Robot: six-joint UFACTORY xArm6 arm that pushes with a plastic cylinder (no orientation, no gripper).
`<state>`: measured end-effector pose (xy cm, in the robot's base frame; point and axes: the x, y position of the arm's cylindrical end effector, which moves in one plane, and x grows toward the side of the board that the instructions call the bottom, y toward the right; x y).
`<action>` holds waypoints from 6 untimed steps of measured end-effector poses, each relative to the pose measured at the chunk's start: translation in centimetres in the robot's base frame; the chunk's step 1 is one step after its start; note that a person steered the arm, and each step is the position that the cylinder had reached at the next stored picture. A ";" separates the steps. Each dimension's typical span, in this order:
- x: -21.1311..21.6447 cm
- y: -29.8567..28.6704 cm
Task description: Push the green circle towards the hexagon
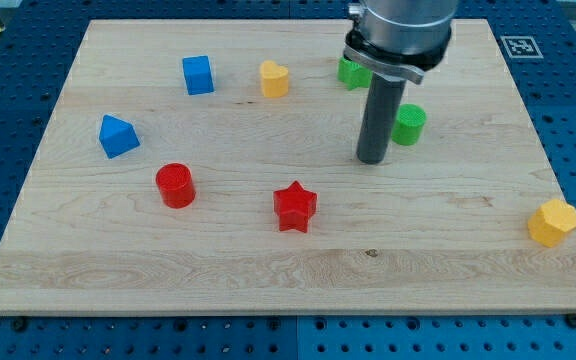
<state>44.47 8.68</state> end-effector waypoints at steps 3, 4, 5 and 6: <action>-5.2 3.7; -4.7 5.4; -3.7 6.8; -2.8 8.5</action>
<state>41.65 17.18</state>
